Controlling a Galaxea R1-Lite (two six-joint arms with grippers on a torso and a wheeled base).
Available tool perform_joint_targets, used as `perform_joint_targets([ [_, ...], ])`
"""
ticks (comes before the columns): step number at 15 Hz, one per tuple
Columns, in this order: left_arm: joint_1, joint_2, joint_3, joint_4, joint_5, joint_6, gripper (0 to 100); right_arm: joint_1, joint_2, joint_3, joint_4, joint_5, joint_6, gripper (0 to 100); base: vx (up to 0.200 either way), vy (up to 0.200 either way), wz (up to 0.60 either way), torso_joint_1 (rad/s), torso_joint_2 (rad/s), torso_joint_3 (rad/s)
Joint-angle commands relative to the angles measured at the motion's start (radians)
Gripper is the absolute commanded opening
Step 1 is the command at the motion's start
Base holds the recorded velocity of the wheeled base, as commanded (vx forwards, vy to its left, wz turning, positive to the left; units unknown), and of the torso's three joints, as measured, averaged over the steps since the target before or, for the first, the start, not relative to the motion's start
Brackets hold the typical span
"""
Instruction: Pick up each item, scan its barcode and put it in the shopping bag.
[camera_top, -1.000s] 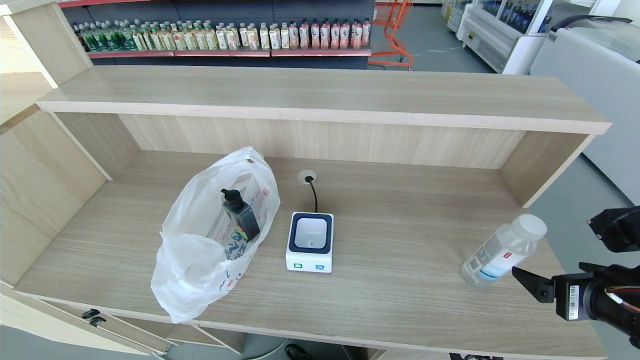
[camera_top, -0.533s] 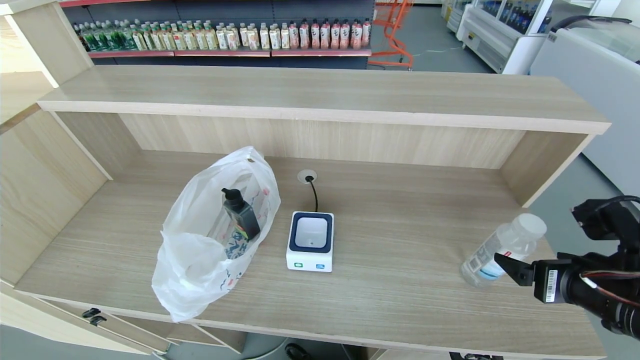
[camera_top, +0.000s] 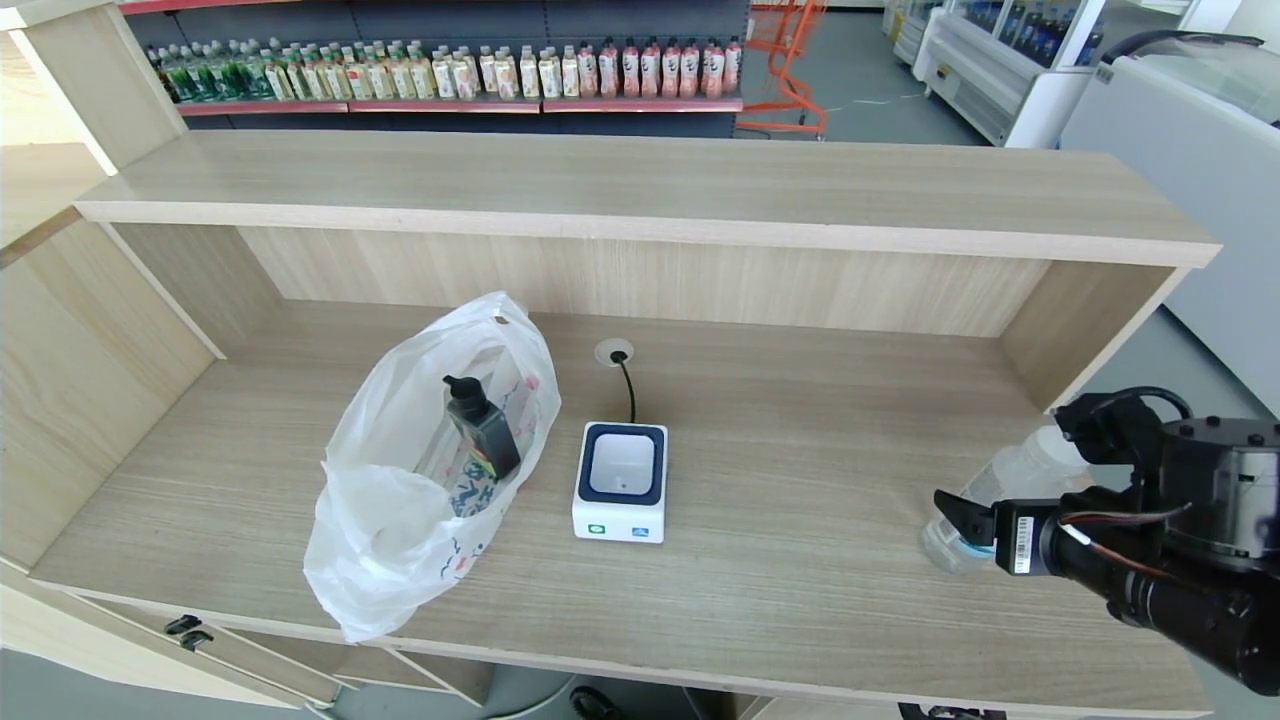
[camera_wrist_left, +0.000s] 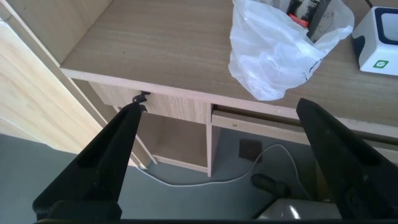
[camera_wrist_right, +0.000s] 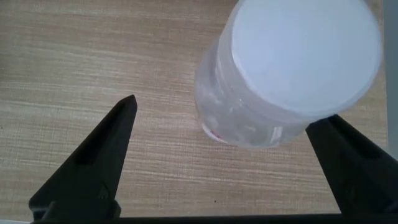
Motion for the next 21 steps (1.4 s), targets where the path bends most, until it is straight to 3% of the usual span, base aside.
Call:
perform_joint_targets([
  [1,0.0,0.0,0.0,0.0,0.0,0.0,100,0.001,0.067,-0.007,-0.017,0.013,-0.001,100,0.0,0.0,0.0,0.0,0.0,0.0],
  [16,0.0,0.0,0.0,0.0,0.0,0.0,100,-0.003,0.146,-0.064,-0.099,0.062,-0.066,100,0.0,0.0,0.0,0.0,0.0,0.0],
  [21,0.0,0.0,0.0,0.0,-0.001,0.0,100,-0.003,0.23,-0.064,-0.237,0.065,-0.09,100,0.0,0.0,0.0,0.0,0.0,0.0],
])
